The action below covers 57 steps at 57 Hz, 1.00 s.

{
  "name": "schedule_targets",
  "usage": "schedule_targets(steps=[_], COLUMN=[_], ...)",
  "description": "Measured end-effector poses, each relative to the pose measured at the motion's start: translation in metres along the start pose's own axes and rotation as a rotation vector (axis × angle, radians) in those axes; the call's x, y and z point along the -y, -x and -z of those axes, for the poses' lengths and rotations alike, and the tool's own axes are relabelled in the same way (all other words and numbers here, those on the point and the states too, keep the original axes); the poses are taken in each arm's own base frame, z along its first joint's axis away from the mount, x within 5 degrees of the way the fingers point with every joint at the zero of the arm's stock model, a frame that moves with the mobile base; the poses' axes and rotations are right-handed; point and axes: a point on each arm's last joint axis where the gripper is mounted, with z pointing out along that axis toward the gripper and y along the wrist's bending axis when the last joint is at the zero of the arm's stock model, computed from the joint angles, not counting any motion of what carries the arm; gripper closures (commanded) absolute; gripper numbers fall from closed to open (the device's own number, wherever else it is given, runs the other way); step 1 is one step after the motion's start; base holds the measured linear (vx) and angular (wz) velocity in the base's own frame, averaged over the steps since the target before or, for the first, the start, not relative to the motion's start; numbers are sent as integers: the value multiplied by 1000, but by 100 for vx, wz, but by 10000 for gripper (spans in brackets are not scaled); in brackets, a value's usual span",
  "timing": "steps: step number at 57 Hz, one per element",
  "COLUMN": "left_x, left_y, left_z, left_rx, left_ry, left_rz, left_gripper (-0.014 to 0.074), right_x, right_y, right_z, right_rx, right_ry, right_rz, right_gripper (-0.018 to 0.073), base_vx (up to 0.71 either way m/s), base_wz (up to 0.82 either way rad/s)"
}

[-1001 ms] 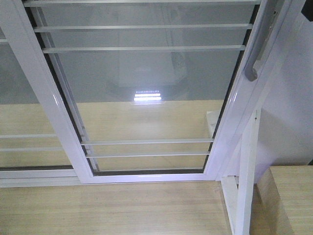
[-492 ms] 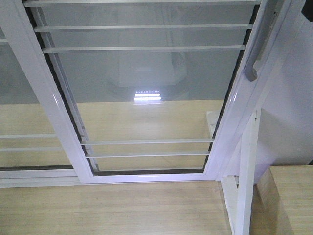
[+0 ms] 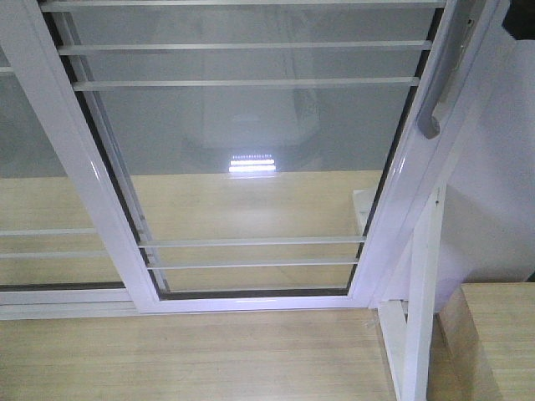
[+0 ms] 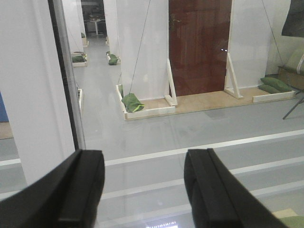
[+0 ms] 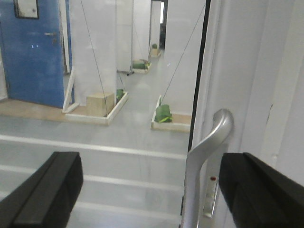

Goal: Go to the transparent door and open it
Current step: 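Open the right gripper and close it around the silver handle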

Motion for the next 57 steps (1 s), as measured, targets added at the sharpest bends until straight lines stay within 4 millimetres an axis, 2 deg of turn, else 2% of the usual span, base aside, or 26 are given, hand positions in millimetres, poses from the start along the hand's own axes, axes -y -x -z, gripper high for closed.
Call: schedule_targets(steps=[15, 27, 34, 40, 57], left_x=[0, 0, 0, 0, 1], left_y=[0, 0, 0, -1, -8], left_z=[0, 0, 0, 0, 0], left_rx=[0, 0, -1, -8, -85], left_ry=[0, 0, 0, -2, -16], left_rz=[0, 0, 0, 0, -1], left_gripper=[90, 90, 90, 90, 90], right_x=[-3, 5, 25, 35, 42], right_y=[-55, -80, -88, -90, -91], right_z=[-52, -80, -93, -107, -153], right_rx=[-240, -249, -253, -249, -233], right_ry=[21, -13, -91, -122, -123], right_rz=[45, 47, -23, -45, -22], right_gripper=[-18, -18, -17, -13, 18], base_vx=[0, 0, 0, 0, 0], base_wz=[0, 0, 0, 0, 0])
